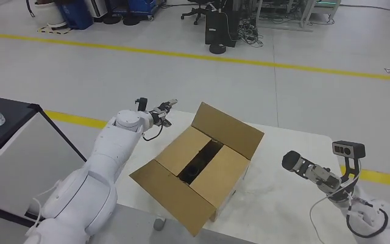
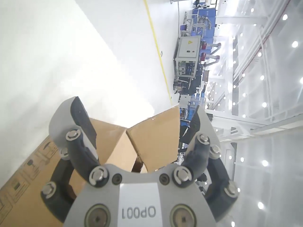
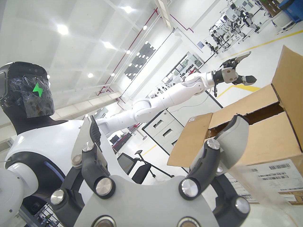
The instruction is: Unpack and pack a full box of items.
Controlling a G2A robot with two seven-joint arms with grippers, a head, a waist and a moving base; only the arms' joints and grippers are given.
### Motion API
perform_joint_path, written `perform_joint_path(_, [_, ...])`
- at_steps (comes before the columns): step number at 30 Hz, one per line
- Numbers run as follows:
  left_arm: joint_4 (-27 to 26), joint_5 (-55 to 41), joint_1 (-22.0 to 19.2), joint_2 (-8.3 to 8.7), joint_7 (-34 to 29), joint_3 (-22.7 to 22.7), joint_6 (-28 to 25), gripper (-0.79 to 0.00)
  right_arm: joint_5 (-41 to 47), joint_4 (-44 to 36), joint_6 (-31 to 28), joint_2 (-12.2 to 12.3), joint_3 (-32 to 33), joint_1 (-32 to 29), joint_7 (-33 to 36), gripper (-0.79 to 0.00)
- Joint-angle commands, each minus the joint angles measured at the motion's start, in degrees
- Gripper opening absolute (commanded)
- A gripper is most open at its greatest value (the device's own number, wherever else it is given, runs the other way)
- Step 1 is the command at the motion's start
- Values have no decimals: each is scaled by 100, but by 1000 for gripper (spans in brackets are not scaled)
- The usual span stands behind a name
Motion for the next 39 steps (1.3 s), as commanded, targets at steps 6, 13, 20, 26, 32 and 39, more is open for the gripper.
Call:
perform_joint_path(6, [-486,160,268,194,-243,-108,703,0,0,0,0,0,0,0,0,0])
perform_joint_path(13, [-1679,150,764,456,-381,-377,1636,0,0,0,0,0,0,0,0,0])
perform_joint_path(20, [-3716,222,1599,798,-155,-862,2772,0,0,0,0,0,0,0,0,0])
perform_joint_path(26, [-5003,426,2216,1016,276,-1324,3204,0,0,0,0,0,0,0,0,0])
perform_joint_path(32, [-5003,426,2216,1016,276,-1324,3204,0,-513,-208,257,-9,-128,-49,186,0])
perform_joint_path(39, [-5003,426,2216,1016,276,-1324,3204,0,-485,-637,1054,27,-231,-374,1055,0])
